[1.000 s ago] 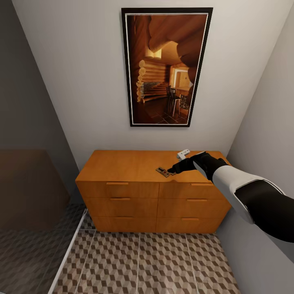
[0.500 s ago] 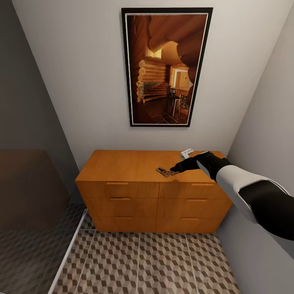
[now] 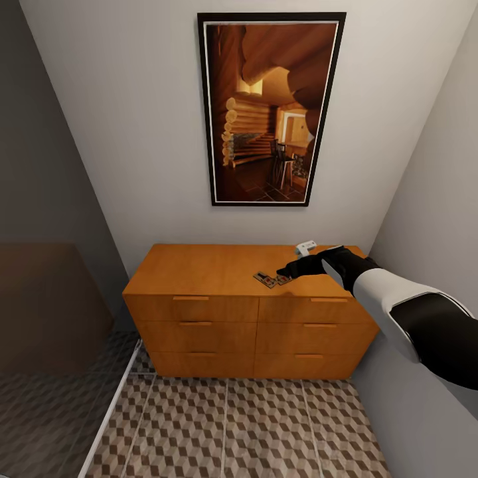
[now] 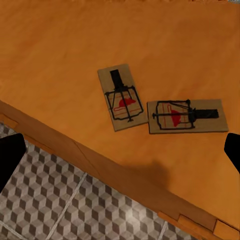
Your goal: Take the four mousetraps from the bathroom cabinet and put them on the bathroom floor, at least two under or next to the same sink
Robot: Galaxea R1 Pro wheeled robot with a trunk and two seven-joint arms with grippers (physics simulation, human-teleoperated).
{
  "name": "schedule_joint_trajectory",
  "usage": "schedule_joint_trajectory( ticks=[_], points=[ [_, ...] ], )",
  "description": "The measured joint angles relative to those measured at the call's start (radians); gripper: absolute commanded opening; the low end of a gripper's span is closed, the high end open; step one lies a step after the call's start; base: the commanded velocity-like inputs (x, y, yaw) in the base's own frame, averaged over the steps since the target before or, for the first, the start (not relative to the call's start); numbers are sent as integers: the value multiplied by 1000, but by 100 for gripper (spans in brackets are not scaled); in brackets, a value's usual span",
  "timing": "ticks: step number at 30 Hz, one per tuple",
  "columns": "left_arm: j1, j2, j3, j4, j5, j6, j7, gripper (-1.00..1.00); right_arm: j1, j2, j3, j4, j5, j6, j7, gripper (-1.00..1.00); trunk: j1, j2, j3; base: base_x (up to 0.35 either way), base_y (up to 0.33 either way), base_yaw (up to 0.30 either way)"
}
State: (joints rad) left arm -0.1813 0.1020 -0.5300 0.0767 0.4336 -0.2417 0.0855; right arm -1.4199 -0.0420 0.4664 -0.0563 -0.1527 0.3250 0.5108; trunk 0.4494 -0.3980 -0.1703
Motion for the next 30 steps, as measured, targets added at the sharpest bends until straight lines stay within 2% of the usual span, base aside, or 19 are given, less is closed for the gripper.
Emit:
schedule_joint_trajectory(
  ticks=[7,19,30],
  points=[
    [0,0,0,0,0,0,0,100,0,1,1,0,-15,0,-2,100,0,0,0,9,3,0],
    [0,-1,0,0,0,0,0,100,0,7,1,2,-18,3,-6,100,0,0,0,81,52,0],
    [0,-7,0,0,0,0,0,100,0,11,2,5,-19,5,-44,100,0,0,0,7,4,0]
  ],
)
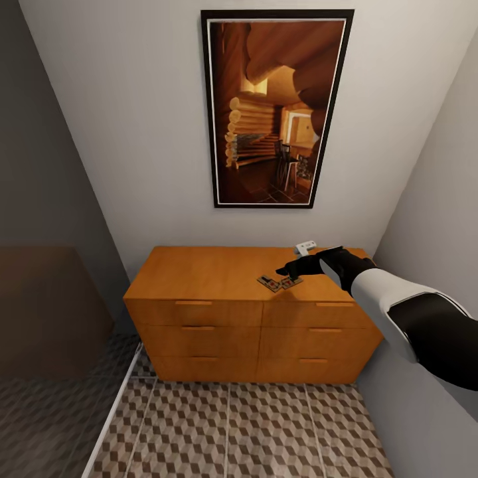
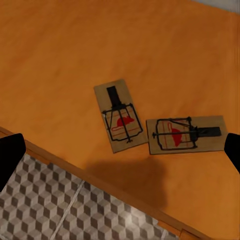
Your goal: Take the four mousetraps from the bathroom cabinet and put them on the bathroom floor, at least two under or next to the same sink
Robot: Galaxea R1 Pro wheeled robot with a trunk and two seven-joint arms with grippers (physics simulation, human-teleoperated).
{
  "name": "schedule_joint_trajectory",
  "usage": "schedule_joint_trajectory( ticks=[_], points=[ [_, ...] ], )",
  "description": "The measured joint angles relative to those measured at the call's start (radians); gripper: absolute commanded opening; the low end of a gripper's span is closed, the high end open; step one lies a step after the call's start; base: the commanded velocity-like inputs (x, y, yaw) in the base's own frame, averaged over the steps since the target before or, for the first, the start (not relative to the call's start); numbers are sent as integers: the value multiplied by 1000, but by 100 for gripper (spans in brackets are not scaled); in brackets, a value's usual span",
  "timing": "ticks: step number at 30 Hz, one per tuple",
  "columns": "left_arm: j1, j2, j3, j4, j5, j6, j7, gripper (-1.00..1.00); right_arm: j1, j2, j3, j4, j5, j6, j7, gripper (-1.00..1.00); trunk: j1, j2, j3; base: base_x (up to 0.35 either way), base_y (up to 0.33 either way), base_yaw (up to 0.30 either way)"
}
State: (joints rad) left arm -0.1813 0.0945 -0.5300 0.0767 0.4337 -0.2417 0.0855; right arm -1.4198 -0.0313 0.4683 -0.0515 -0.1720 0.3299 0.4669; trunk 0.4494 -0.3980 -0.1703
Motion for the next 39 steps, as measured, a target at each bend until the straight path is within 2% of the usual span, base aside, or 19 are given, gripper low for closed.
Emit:
schedule_joint_trajectory(
  ticks=[39],
  points=[
    [0,-5,0,0,0,0,0,100,0,-3,-1,3,-1,-8,8,100,0,0,0,0,0,0]
  ],
)
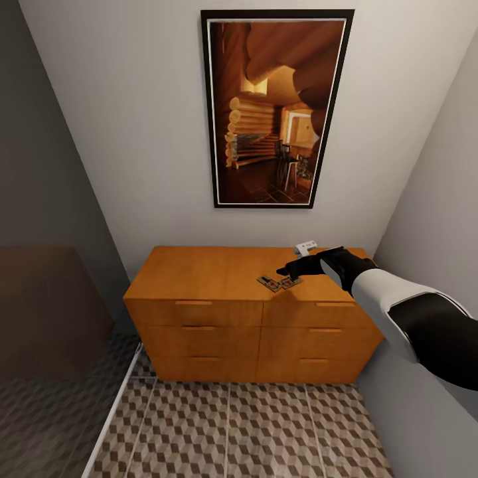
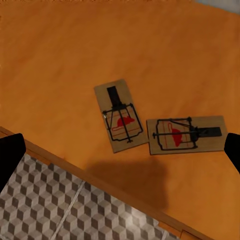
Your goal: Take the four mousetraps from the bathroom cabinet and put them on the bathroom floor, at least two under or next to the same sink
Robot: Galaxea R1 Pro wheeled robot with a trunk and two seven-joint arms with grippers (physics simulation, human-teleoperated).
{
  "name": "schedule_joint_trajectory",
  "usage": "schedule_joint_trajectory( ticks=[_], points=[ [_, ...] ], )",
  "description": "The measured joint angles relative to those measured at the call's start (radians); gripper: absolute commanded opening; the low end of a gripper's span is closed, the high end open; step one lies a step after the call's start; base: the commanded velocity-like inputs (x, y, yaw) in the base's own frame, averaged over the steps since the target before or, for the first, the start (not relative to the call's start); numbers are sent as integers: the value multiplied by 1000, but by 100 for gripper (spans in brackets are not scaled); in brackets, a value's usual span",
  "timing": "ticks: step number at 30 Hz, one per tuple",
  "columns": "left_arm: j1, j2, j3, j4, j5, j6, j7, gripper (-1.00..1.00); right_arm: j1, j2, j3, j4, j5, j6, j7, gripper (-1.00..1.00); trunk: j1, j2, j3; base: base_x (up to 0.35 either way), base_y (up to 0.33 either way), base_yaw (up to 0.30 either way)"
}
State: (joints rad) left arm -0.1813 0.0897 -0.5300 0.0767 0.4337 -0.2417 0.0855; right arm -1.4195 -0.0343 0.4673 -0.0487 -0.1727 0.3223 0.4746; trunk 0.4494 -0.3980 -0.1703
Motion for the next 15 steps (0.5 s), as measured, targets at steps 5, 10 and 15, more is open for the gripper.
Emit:
schedule_joint_trajectory(
  ticks=[5,10,15],
  points=[
    [0,0,0,0,0,0,0,100,0,-1,0,0,0,0,0,100,0,0,0,0,0,0],
    [0,0,0,0,0,0,0,100,0,-2,0,0,0,0,0,100,0,0,-1,0,0,0],
    [0,0,0,0,0,0,0,100,0,-2,0,0,1,0,0,100,0,0,-6,0,0,0]
  ],
)
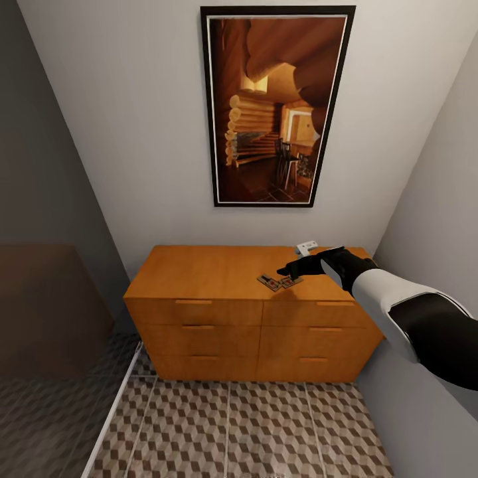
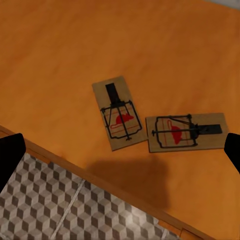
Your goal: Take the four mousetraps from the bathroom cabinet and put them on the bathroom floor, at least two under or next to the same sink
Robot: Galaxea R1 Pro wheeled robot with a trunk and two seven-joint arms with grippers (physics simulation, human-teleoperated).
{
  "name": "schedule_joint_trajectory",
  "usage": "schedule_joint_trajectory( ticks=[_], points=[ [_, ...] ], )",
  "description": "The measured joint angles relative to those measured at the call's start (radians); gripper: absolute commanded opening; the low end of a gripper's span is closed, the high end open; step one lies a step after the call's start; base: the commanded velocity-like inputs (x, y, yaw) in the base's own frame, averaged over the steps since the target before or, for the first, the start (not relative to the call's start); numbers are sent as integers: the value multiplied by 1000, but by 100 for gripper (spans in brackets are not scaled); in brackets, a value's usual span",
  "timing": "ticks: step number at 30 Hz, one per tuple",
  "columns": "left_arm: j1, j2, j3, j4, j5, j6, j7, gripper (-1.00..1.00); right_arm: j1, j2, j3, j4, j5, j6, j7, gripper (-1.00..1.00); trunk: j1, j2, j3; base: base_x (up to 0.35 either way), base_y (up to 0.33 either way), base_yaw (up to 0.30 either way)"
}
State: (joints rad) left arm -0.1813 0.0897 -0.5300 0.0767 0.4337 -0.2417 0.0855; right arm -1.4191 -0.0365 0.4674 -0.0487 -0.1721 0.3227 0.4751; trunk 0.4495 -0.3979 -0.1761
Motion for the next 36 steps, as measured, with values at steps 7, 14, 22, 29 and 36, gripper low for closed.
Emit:
schedule_joint_trajectory(
  ticks=[7,14,22,29,36],
  points=[
    [0,0,0,0,0,0,0,100,-1,-1,0,0,0,0,0,100,0,0,-11,0,0,0],
    [0,0,0,0,0,0,0,100,0,-1,0,0,0,0,0,100,0,0,-22,0,0,0],
    [0,0,0,0,0,0,0,100,-1,-1,0,0,0,0,0,100,0,0,-35,0,0,0],
    [0,0,0,0,0,0,0,100,0,-2,0,0,0,0,0,100,0,0,-46,0,0,0],
    [0,0,1,0,0,0,0,100,0,-1,0,0,0,-1,0,100,0,0,-51,0,0,0]
  ],
)
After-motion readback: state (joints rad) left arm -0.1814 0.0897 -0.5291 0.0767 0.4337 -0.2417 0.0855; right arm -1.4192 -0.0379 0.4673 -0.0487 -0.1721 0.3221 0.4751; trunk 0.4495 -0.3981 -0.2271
